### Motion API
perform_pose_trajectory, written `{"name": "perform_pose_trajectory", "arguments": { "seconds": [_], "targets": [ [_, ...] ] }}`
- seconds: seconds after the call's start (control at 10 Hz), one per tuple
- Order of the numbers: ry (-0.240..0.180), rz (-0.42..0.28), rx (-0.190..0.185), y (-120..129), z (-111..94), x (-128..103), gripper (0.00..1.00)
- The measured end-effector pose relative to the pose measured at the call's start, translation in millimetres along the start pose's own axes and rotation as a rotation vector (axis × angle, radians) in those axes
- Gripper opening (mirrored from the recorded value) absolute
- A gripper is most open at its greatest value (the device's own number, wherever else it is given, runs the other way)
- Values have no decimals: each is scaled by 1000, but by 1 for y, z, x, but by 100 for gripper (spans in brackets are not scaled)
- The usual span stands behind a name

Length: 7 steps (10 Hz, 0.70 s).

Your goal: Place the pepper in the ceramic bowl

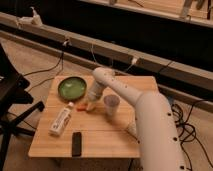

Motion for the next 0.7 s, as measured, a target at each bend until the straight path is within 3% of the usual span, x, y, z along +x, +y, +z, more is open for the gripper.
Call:
{"name": "perform_pose_trajectory", "arguments": {
  "seconds": [0.1, 0.3, 0.6, 0.7],
  "targets": [
    [5, -4, 5, 2, -4, -3, 2],
    [24, -16, 57, 2, -24, -21, 0],
    [80, -47, 166, -8, -63, -48, 0],
    [99, -63, 219, -20, -79, -58, 2]
  ]
}}
